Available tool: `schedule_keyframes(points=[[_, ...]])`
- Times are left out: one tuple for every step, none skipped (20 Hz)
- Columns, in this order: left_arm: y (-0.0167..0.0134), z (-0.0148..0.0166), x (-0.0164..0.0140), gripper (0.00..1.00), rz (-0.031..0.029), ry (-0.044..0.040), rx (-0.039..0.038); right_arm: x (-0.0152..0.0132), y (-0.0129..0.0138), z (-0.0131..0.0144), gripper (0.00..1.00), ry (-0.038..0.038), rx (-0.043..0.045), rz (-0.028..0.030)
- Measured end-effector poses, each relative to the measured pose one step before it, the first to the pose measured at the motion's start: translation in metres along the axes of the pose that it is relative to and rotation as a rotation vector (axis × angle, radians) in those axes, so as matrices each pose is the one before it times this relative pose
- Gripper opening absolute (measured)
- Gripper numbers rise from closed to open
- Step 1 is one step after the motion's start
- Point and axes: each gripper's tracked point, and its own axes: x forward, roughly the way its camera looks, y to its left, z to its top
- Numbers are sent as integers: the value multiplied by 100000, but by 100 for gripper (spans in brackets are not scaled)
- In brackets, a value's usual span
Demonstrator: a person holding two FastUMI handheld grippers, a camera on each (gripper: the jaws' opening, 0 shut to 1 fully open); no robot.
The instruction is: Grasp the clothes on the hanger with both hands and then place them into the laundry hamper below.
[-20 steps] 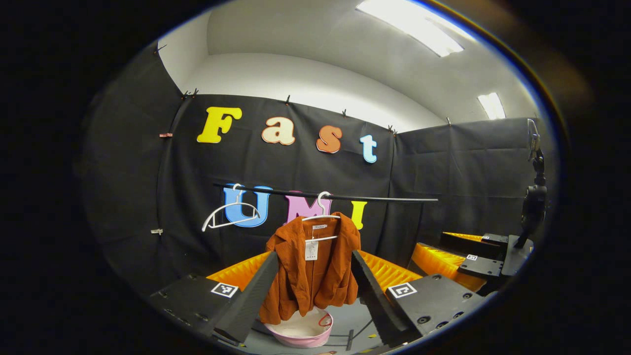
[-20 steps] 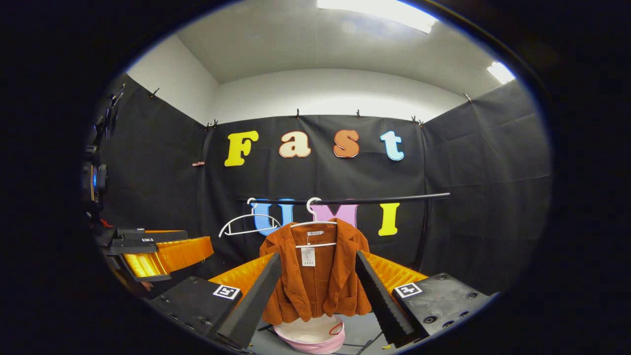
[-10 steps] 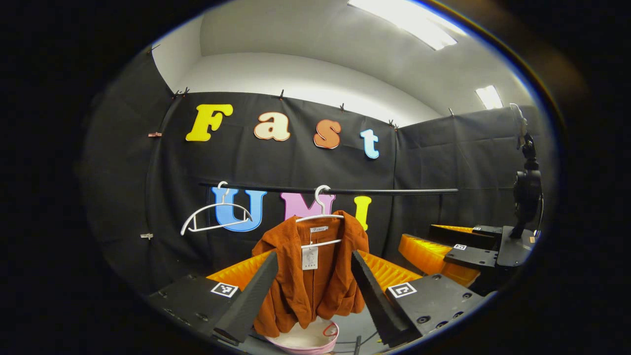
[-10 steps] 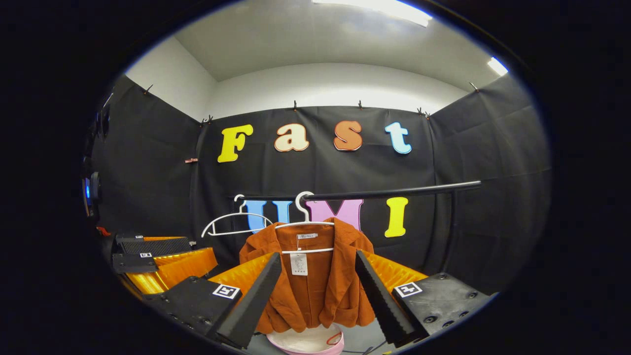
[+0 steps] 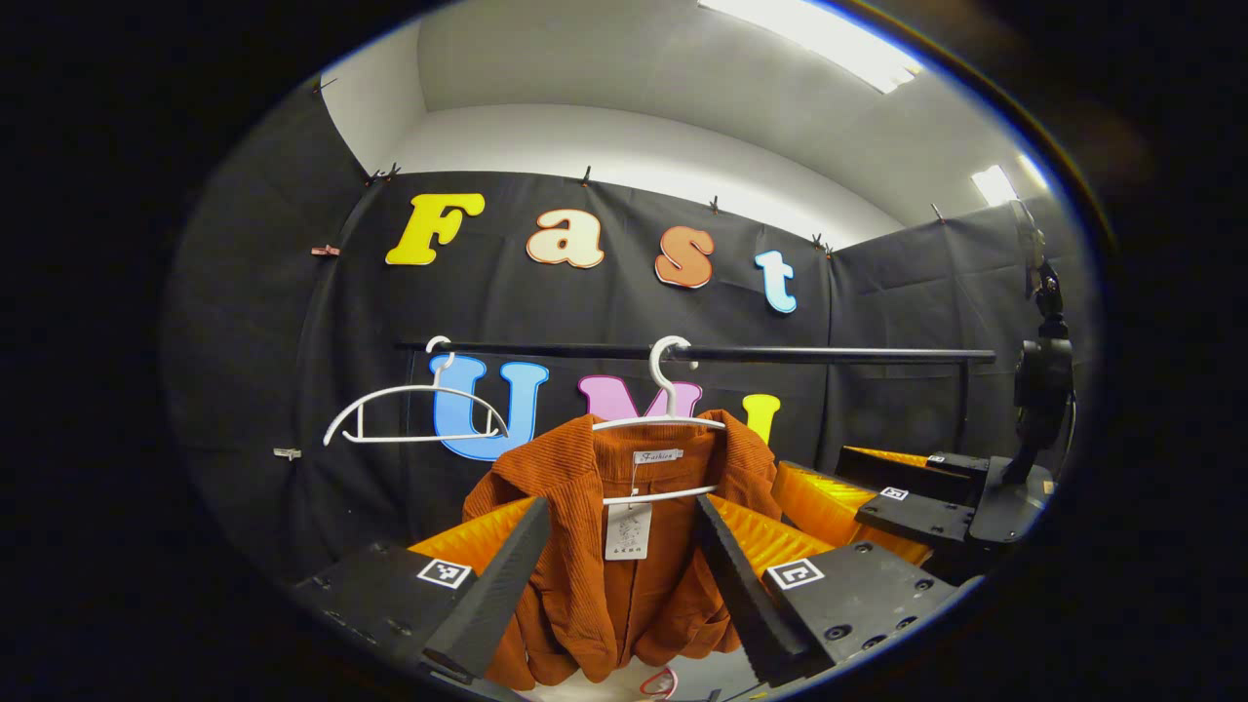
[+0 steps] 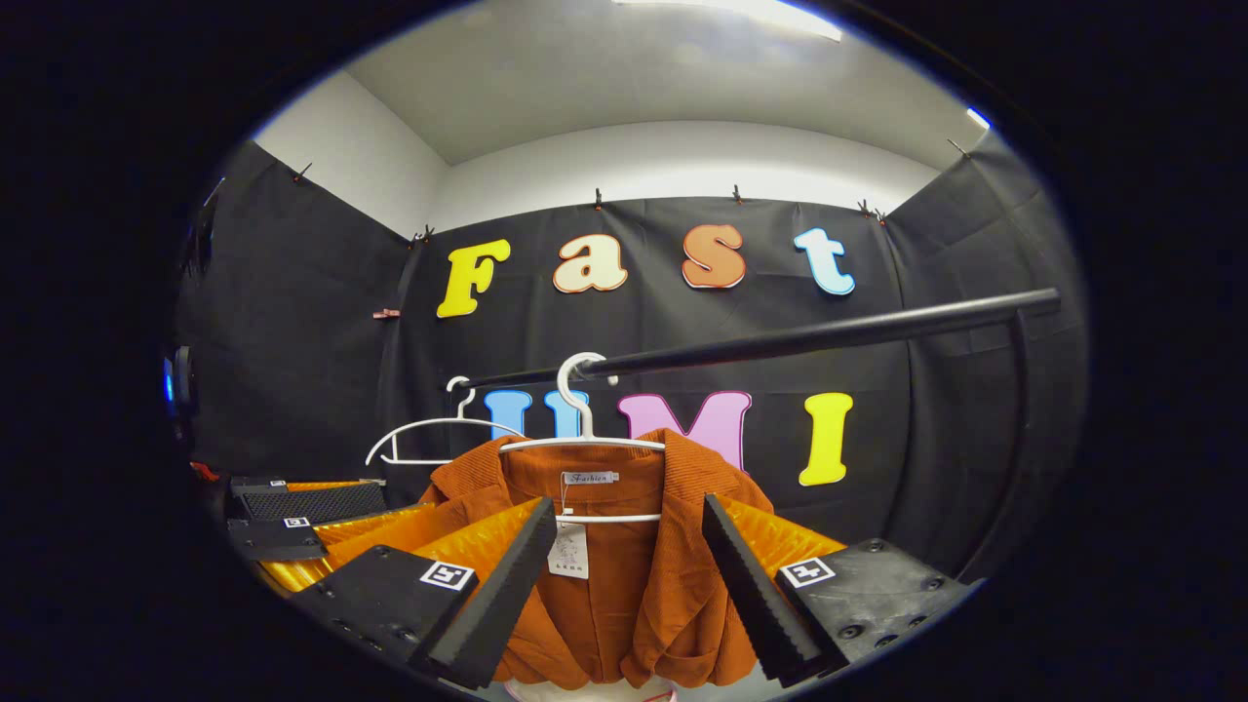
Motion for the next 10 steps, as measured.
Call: schedule_keyframes(points=[[138,-767,741,94,1020,1133,-118,735,-687,-1084,98,1475,-68,-967],[46,-741,669,94,574,1015,47,776,-847,-1149,98,1910,228,-1655],[102,-544,741,93,772,755,144,704,-697,-1149,98,2247,871,-1231],[299,-549,530,93,1403,482,111,739,-346,-1138,98,2631,1267,-753],[415,-121,668,92,2118,-860,-36,705,-226,-1098,98,2281,1283,-63],[267,-280,695,92,1830,-589,-369,671,-156,-911,98,1921,751,49],[217,-408,759,92,1503,386,-641,692,-259,-721,98,1414,276,-51],[274,-753,496,92,1930,1473,-574,602,-175,-737,98,1246,27,183],[477,-1114,793,92,1828,2318,-562,686,-207,-574,98,1232,-87,31],[484,-1060,836,92,1593,2646,-581,735,-313,-570,98,1129,71,-19]])
